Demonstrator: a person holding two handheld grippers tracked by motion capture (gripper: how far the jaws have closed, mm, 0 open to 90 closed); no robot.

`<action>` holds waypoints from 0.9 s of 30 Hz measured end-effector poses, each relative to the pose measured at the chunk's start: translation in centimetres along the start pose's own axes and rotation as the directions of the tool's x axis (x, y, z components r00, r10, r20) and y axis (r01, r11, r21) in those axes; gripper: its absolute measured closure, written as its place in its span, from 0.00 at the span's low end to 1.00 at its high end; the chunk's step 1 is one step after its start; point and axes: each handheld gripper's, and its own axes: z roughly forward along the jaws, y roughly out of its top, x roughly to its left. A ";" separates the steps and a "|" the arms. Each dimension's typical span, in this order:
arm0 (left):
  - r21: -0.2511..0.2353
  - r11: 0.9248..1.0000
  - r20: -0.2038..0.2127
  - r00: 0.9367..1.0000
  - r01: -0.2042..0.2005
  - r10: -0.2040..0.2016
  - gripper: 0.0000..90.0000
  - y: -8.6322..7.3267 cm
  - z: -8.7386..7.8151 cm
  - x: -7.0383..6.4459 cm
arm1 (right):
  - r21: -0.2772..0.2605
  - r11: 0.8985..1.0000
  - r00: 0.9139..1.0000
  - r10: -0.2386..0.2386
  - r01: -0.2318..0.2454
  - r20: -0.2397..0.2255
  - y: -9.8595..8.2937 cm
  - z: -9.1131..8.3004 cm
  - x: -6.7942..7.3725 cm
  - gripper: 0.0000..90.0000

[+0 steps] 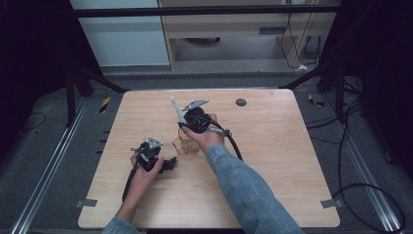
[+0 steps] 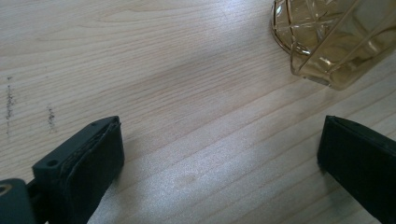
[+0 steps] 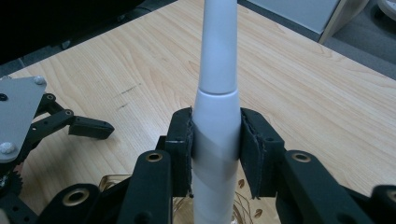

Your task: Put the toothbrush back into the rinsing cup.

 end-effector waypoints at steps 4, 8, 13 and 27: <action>0.000 1.000 0.000 1.000 0.000 0.000 0.00 0.0 0.0 0.0 | 0.002 1.000 1.000 0.002 -0.002 0.000 0.0 0.0 0.0 0.72; 0.000 1.000 0.001 1.000 0.000 0.000 0.00 0.0 0.0 0.0 | 0.003 1.000 1.000 0.003 -0.003 0.001 0.0 -0.1 0.0 0.72; -0.001 1.000 0.001 1.000 0.000 0.000 0.00 0.0 0.0 0.0 | 0.004 1.000 1.000 -0.001 0.001 0.000 0.0 -0.2 0.0 0.71; 0.000 1.000 0.001 1.000 -0.001 0.001 0.00 0.0 0.0 0.0 | -0.007 1.000 1.000 -0.015 0.015 0.002 0.3 -0.9 0.1 0.70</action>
